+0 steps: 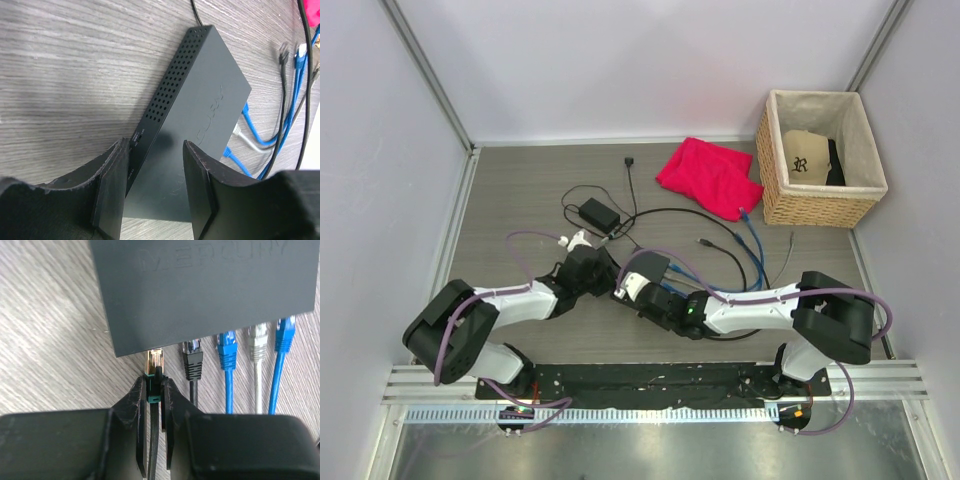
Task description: Insert the plug into the switch port
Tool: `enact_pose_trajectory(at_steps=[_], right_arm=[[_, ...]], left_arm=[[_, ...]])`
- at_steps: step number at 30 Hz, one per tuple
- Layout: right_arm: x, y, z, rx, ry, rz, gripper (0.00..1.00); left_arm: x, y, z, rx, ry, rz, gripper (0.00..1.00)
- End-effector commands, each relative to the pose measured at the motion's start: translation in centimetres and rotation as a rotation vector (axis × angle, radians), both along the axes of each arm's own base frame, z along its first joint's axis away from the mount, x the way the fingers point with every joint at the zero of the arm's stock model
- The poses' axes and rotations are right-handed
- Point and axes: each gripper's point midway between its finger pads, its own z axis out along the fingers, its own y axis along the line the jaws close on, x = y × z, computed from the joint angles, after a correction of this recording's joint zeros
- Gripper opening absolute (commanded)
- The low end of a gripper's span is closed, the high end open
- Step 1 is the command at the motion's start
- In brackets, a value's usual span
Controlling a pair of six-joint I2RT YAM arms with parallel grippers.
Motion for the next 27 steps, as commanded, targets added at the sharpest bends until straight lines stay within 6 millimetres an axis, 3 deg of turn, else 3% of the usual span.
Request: enact_pose_trajectory(at_steps=[1,7,14,21,27], right_arm=[[3.6,4.8,7.2,0.283,-0.167,-0.104,0.01],[1.7,5.9,6.5,0.287,-0.104,0.018,0.01],[1.1,6.8,7.2,0.305,-0.144,0.162,0.01],[3.6,5.9,8.5,0.276,-0.249,0.036,0.01],[3.3,7.4,8.7,0.354,-0.224,0.052,0.01]], left_arm=[[-4.6,-2.3,-0.5,-0.068,0.133,-0.135,0.50],[-4.7,-2.9,-0.4,-0.079,0.138,-0.166,0.49],[-5.2,-3.7,-0.8,-0.048,0.150,-0.254,0.49],[-5.2,-3.7,-0.4,-0.056,0.156,-0.242,0.49],[-5.4,-4.1,-0.1,-0.067,0.152,-0.244,0.49]])
